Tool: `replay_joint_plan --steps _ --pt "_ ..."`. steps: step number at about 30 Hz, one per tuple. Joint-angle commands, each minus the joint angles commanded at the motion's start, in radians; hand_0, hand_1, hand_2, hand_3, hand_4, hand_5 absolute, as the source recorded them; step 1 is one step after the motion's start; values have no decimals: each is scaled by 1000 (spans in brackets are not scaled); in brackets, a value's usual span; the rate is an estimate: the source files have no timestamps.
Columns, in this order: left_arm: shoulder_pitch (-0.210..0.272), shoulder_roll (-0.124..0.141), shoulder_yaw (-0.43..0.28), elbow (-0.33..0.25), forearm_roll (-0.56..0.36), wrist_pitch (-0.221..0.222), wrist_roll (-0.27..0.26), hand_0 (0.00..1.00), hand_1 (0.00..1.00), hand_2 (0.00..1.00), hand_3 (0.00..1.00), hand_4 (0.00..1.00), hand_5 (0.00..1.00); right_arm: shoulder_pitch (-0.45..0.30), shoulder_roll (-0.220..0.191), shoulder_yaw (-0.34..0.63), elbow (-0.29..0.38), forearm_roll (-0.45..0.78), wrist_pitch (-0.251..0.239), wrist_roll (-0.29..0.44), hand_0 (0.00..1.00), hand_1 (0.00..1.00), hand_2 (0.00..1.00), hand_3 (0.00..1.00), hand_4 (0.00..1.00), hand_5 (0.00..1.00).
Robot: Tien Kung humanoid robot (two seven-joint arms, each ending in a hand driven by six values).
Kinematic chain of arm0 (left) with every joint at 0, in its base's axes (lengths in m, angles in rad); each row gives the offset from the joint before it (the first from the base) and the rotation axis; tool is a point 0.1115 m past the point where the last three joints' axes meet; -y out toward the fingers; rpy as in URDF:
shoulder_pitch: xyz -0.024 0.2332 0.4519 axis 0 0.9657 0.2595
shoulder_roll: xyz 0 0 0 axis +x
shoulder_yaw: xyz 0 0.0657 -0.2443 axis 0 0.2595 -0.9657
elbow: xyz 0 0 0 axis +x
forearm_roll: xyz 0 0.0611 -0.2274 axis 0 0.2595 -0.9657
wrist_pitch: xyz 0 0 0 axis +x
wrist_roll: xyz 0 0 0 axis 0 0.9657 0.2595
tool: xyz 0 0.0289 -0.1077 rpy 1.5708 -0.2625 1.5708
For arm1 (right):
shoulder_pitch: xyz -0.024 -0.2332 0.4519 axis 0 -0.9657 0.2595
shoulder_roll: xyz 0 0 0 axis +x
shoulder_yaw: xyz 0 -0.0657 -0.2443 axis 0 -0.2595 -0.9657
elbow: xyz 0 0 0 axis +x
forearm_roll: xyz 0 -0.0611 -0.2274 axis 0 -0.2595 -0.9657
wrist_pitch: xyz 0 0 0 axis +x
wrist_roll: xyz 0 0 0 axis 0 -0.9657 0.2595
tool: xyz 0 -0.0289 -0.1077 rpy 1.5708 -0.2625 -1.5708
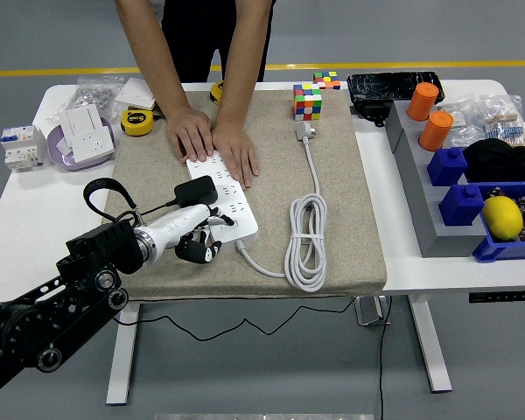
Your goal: Pick up the plug,place it near the board,insert it into the board,press the button
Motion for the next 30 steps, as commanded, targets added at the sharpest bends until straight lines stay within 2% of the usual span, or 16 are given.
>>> replay_joint_plan --steps 6,13,17,18,19,24,25,30 --pt "5 6 -10 -18 8 5 -6 134 23 163 750 476 2 -2 1 -2 0 1 0 1 785 708 701 677 998 791" --pt "16 14 -74 -113 -9 -6 -16 135 23 165 732 472 2 -5 3 1 0 -1 0 -1 785 708 702 677 998 791" --pt "13 10 -121 -146 -34 7 -47 135 23 165 732 472 2 -5 2 0 0 -1 0 -1 785 708 702 677 998 791" --pt "12 6 -134 -142 -43 22 -66 135 23 165 732 472 2 -4 2 -1 0 0 0 -1 785 708 702 677 998 791" --pt "10 1 -145 -135 -47 38 -84 214 144 289 697 537 2 -4 2 -1 0 0 0 -1 785 708 702 678 998 791" --pt "-7 -40 -203 -38 -134 120 -170 214 144 289 697 537 2 0 3 -2 0 0 0 0 785 708 702 678 998 791" --pt "-11 -49 -214 -15 -158 135 -185 522 754 737 745 941 90 0 4 0 0 -2 -1 -1 785 708 702 677 998 791" --pt "-30 -89 -261 94 -299 214 -253 522 754 737 745 941 90 0 5 2 0 -6 0 -2 785 708 702 677 998 791"
